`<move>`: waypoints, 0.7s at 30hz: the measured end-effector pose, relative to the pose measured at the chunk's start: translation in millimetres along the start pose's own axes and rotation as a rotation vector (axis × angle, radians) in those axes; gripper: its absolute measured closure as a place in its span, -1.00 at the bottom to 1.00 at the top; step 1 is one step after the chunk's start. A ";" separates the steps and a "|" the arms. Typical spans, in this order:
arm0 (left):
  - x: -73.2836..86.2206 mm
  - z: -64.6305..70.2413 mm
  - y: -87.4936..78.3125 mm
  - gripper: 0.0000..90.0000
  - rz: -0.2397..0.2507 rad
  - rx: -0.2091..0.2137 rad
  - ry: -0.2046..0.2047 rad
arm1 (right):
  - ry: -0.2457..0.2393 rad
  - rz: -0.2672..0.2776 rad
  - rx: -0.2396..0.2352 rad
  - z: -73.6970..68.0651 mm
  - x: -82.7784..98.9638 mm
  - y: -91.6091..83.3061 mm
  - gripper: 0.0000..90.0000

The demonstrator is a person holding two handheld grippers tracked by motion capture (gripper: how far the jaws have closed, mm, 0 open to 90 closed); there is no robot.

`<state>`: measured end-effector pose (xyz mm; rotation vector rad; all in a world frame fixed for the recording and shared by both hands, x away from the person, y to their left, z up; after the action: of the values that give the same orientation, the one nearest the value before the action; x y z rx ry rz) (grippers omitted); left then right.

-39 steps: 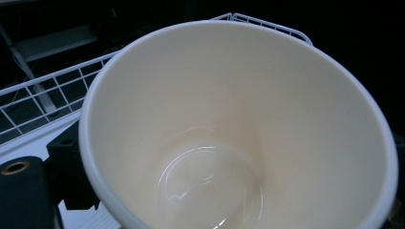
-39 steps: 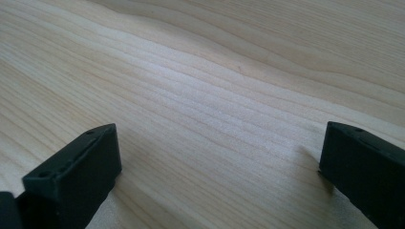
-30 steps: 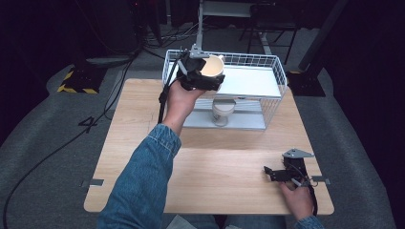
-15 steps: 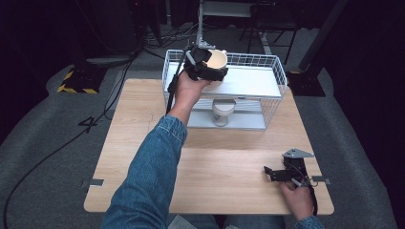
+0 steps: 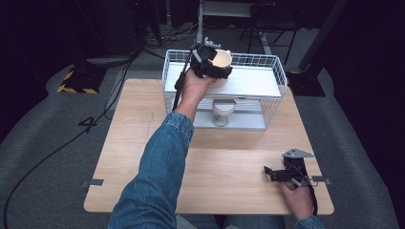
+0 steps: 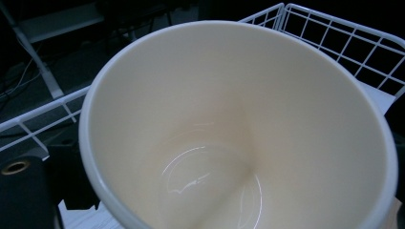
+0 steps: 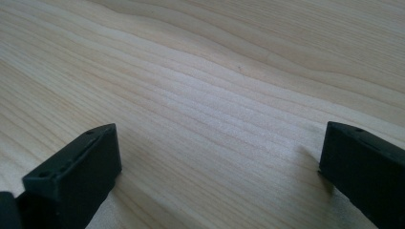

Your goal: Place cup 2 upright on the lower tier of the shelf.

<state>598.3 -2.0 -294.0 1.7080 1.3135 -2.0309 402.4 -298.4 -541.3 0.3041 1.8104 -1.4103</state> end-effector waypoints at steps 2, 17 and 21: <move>-2.5 1.3 1.8 -0.79 -0.008 -0.001 0.011 | 0.000 0.000 0.000 0.0 0.0 0.0 -1.00; -5.3 7.0 13.1 -0.79 -0.030 0.028 -0.003 | 0.000 0.000 0.000 0.0 0.0 0.0 -1.00; -3.8 6.4 15.1 -0.79 -0.032 0.025 -0.004 | 0.000 0.000 0.000 0.0 0.0 0.0 -1.00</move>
<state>604.5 -17.0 -298.6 1.7025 1.3283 -2.0759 402.4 -298.4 -541.3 0.3039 1.8105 -1.4104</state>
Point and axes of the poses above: each handheld gripper's, and its own axes: y roughly forward along the jaws, x roughly out of its underside, z roughly to its right, the point moved 5 cm from there along y, roughly forward along the jaws, and after that the axes turned 5 degrees about y, right-handed, at the moved point
